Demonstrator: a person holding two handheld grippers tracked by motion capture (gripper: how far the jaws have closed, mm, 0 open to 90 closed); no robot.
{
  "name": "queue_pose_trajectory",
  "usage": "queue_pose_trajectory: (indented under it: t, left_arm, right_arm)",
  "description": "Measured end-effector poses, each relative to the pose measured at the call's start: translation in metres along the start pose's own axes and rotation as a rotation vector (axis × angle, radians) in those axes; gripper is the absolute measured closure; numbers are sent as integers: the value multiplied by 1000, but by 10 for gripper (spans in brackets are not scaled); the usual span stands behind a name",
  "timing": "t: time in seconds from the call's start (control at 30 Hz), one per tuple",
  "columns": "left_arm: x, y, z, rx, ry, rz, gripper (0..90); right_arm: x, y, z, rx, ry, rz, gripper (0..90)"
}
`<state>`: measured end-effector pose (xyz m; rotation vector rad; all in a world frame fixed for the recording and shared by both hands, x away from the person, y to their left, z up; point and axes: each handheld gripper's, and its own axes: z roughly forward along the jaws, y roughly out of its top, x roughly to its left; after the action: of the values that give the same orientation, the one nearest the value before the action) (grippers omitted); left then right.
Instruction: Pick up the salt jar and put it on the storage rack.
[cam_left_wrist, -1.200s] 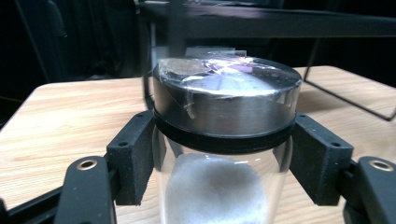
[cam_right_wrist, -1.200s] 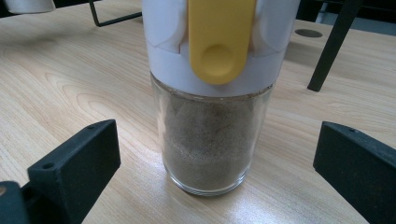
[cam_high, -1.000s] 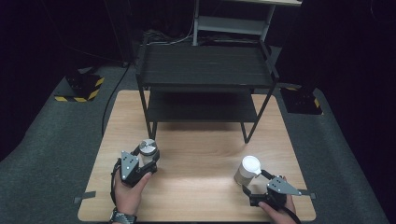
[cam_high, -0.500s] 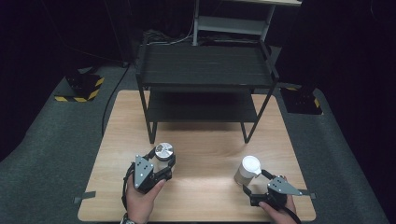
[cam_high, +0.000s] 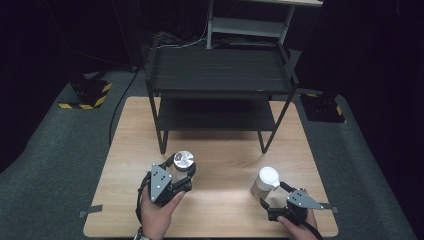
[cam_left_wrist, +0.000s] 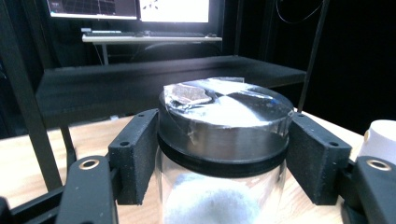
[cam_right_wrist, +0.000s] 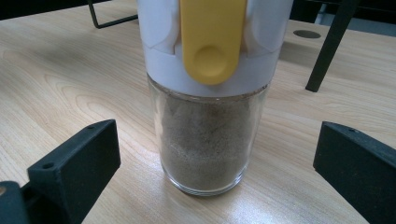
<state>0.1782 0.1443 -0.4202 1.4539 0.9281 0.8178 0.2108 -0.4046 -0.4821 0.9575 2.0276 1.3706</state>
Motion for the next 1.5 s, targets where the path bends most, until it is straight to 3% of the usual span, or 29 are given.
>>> queue_pose_trajectory:
  t: [0.2, 0.27, 0.43, 0.73, 0.93, 1.5]
  left_arm:
    - [-2, 11, 0, -18, -5, 7, 346]
    - [-5, 14, 2, 3, -8, 26, 348]
    - [-4, 5, 8, 32, -29, -21, 349]
    - [-5, 13, 11, -17, -32, -9, 349]
    - [-7, 34, 12, -59, -33, 20, 349]
    - [-1, 85, 23, -123, -11, 36, 349]
  right_arm:
    - [0, 0, 0, -1, -1, 1, 2]
    - [0, 0, 0, 0, 0, 1, 2]
    - [0, -1, 0, -3, -2, -2, 2]
    - [0, 0, 0, 0, 0, -1, 2]
    - [0, 0, 0, -2, -2, -4, 2]
    - [-1, -1, -2, -4, -7, 5, 2]
